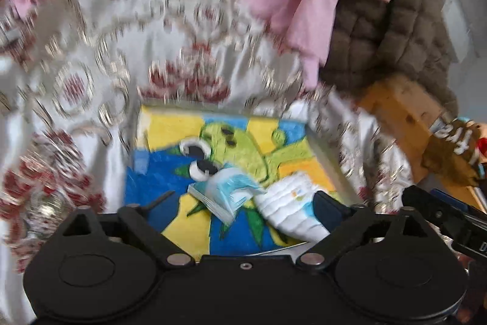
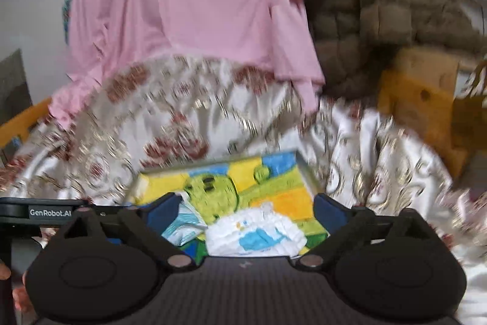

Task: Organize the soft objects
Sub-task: 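Withdraw both tools from the tray back toward the remaining items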

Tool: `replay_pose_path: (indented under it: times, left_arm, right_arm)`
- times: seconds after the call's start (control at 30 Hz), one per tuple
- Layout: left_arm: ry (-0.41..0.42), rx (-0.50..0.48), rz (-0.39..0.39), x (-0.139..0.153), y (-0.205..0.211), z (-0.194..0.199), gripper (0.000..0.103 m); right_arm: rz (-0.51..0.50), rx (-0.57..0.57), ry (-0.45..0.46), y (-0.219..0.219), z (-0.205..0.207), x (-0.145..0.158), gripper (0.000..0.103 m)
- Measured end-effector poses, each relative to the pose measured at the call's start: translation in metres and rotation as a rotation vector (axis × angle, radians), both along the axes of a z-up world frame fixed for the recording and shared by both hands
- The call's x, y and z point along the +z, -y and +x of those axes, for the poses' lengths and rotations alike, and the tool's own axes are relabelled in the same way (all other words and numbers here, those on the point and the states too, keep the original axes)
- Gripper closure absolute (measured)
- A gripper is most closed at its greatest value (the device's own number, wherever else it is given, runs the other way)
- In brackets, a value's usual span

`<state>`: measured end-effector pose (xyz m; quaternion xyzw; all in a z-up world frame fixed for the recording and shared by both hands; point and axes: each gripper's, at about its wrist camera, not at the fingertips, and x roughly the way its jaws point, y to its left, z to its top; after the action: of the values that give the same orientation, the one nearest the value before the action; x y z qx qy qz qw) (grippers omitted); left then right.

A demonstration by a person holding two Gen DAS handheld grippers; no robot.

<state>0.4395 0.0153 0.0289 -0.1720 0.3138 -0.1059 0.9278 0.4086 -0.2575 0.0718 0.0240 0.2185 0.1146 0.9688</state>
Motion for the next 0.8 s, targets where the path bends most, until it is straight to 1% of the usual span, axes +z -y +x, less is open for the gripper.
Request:
replay_pose_path:
  times: [0.03, 0.23, 0.4, 0.57, 0.8]
  left_arm:
    - [0.029, 0.004, 0.004, 0.008, 0.000, -0.011, 0.004]
    - [0.183, 0.007, 0.025, 0.054, 0.002, -0.086, 0.001]
    - [0.285, 0.007, 0.041, 0.078, 0.006, -0.147, 0.001]
    - [0.349, -0.003, 0.054, 0.088, 0.010, -0.205, 0.001]
    - [0.391, -0.017, 0.077, 0.088, 0.012, -0.272, 0.001]
  right_arm:
    - [0.002, 0.004, 0.027, 0.001, -0.012, 0.007, 0.000]
    - [-0.005, 0.020, 0.146, 0.001, -0.084, 0.043, 0.000]
    - [-0.011, 0.032, 0.203, 0.003, -0.138, 0.058, 0.000]
    - [-0.015, 0.046, 0.241, 0.008, -0.189, 0.066, 0.000]
    - [-0.044, 0.053, 0.271, 0.011, -0.251, 0.065, 0.000]
